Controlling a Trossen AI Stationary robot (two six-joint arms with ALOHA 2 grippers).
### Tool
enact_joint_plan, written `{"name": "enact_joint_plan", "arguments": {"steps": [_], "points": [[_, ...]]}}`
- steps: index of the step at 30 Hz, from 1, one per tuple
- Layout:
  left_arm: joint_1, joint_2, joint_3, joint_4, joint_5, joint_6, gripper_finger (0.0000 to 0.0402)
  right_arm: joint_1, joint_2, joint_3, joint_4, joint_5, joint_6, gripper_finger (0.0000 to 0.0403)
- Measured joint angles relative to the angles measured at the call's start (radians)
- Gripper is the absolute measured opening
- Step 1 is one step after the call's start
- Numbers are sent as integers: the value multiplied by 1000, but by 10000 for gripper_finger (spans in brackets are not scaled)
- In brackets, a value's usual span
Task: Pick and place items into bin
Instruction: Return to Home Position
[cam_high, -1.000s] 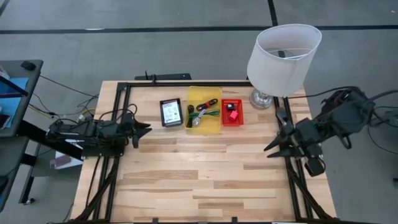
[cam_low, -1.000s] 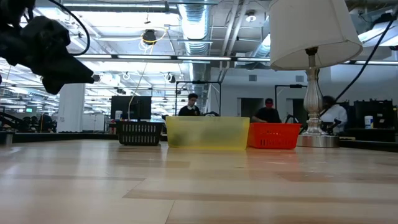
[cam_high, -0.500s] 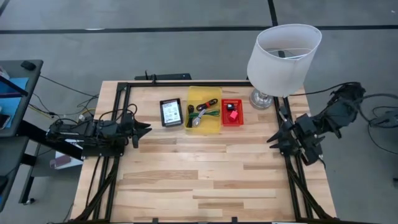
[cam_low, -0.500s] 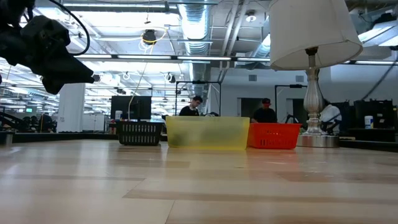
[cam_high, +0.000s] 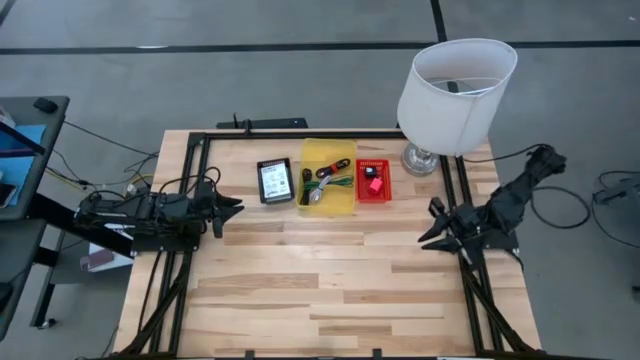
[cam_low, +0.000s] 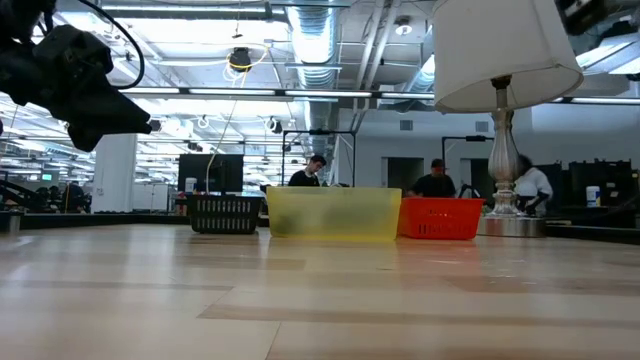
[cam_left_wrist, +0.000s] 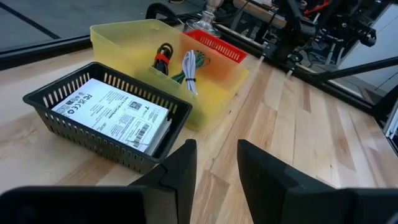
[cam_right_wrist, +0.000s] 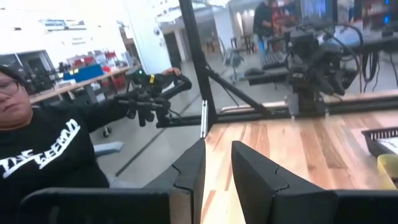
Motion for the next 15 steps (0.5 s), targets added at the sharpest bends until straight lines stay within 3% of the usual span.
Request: {"name": "enact_joint_plan", "arguments": {"steps": [8, 15], "points": [[0, 0, 0, 0, 0, 0, 107, -31, -79, -191, 167, 0, -97, 74], [0, 0, 0, -1, 0, 0, 107, -187, -83, -374, 380, -4, -133, 74]]}}
